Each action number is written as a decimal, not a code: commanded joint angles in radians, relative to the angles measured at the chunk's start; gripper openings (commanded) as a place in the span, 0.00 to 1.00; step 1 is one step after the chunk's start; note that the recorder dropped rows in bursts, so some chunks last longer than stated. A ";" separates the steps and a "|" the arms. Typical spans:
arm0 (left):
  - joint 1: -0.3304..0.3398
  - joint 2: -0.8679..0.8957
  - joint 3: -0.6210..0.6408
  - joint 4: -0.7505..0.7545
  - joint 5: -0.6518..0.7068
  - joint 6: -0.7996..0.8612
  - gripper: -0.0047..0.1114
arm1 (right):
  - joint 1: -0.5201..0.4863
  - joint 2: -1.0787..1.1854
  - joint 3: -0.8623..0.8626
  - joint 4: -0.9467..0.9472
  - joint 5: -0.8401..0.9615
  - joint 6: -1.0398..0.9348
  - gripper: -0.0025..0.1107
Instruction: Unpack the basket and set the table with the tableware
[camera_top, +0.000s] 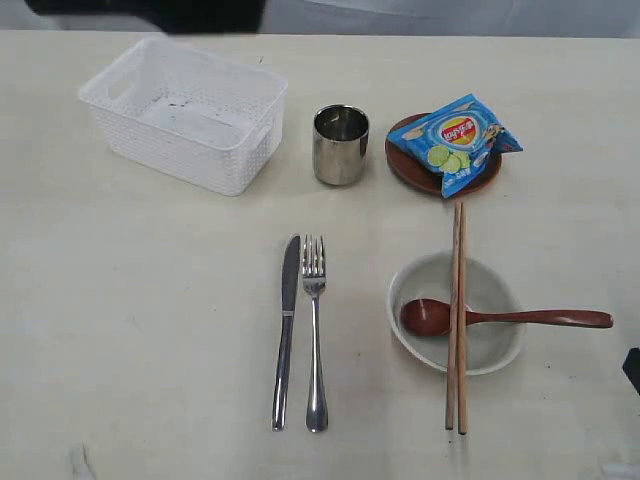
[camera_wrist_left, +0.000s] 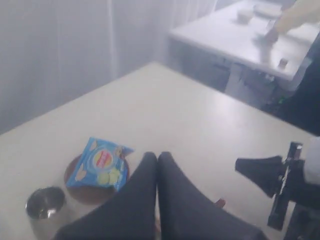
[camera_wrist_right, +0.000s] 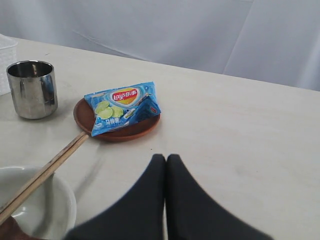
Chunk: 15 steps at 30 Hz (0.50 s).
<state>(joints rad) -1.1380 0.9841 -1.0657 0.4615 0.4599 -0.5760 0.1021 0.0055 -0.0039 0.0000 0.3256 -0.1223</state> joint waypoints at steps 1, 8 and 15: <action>-0.001 -0.097 0.026 0.027 -0.062 -0.009 0.04 | 0.000 -0.006 0.004 0.000 -0.006 0.003 0.02; -0.001 -0.267 0.134 0.133 -0.062 -0.009 0.04 | 0.000 -0.006 0.004 0.000 -0.001 0.003 0.02; -0.001 -0.378 0.179 0.133 -0.057 -0.009 0.04 | 0.000 -0.006 0.004 0.000 0.002 0.003 0.02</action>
<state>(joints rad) -1.1380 0.6302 -0.8963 0.5928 0.4035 -0.5760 0.1021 0.0055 -0.0039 0.0000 0.3256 -0.1223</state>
